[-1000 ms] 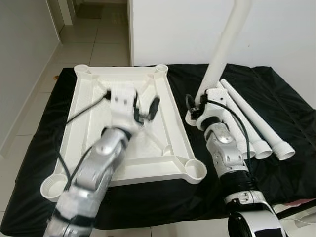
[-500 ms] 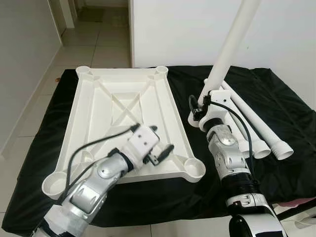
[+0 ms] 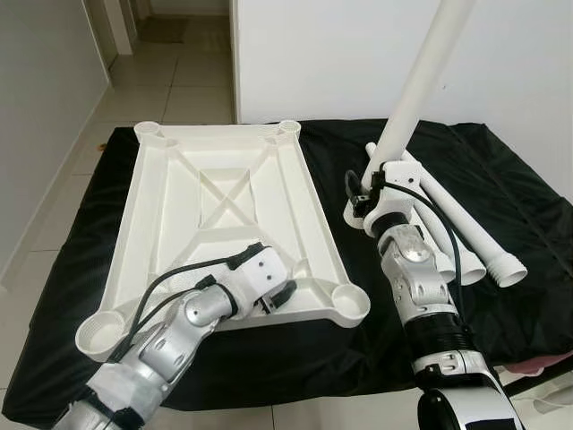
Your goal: Building children table
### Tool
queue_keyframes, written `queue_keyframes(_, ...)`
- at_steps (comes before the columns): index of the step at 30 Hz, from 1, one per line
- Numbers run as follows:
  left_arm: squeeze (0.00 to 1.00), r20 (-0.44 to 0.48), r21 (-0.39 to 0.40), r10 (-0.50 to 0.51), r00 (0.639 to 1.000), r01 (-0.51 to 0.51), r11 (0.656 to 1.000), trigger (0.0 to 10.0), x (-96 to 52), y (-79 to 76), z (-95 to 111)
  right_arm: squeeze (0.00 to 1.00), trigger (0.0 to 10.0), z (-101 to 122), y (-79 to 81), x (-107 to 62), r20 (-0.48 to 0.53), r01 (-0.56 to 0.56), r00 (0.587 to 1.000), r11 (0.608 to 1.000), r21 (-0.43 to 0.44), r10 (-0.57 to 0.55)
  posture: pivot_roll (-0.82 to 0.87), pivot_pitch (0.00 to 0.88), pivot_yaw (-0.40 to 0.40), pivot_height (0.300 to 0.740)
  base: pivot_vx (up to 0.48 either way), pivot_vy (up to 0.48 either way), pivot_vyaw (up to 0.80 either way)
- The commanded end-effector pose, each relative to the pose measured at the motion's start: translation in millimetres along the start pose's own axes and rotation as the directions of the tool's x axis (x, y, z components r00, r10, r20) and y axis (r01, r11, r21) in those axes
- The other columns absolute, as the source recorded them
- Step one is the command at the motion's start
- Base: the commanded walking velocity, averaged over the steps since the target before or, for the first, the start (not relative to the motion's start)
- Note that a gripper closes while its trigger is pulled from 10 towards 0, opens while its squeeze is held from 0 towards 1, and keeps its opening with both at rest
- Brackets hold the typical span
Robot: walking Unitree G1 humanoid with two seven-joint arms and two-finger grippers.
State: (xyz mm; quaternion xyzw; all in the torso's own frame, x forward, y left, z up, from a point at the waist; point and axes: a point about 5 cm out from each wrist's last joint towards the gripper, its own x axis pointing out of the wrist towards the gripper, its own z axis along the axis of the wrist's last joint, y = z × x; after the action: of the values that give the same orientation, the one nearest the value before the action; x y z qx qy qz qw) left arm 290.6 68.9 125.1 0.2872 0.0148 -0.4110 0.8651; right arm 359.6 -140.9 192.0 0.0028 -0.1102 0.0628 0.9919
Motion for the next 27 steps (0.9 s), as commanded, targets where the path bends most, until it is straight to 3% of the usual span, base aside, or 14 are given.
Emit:
queue_keyframes(1, 0.00, -0.059, 0.026, 0.088, 0.994, -0.087, 0.996, 10.0, 2.1, 5.4, -9, 0.00, 10.0, 3, -4.1, -1.2, 0.010, 0.017, 1.000, 1.000, -0.002, -0.017, -0.02, 0.033, -0.023, 0.740, 0.000, 0.000, 0.00)
queue_keyframes(11, 0.00, -0.019, 0.003, 0.120, 0.993, -0.120, 0.993, 10.0, 24.8, 8.3, 8, 0.00, 10.0, 1, 2.3, -8.8, 0.013, -0.031, 0.999, 0.999, 0.010, 0.031, -0.04, 0.061, -0.010, 0.740, 0.000, 0.000, 0.00)
queue_keyframes(20, 0.00, -0.045, 0.025, 0.165, 0.985, -0.164, 0.986, 10.0, 19.1, 17.5, -2, 0.00, 10.0, -4, 16.1, -28.6, 0.027, -0.138, 0.990, 0.990, 0.034, 0.137, -0.04, 0.073, -0.010, 0.740, 0.000, 0.000, 0.00)
queue_keyframes(27, 0.00, -0.063, 0.019, 0.205, 0.977, -0.205, 0.979, 10.0, 24.2, 26.4, -5, 0.00, 10.0, -6, 19.0, -33.5, 0.020, -0.175, 0.984, 0.984, 0.026, 0.175, -0.04, 0.074, -0.015, 0.740, 0.000, 0.000, 0.00)
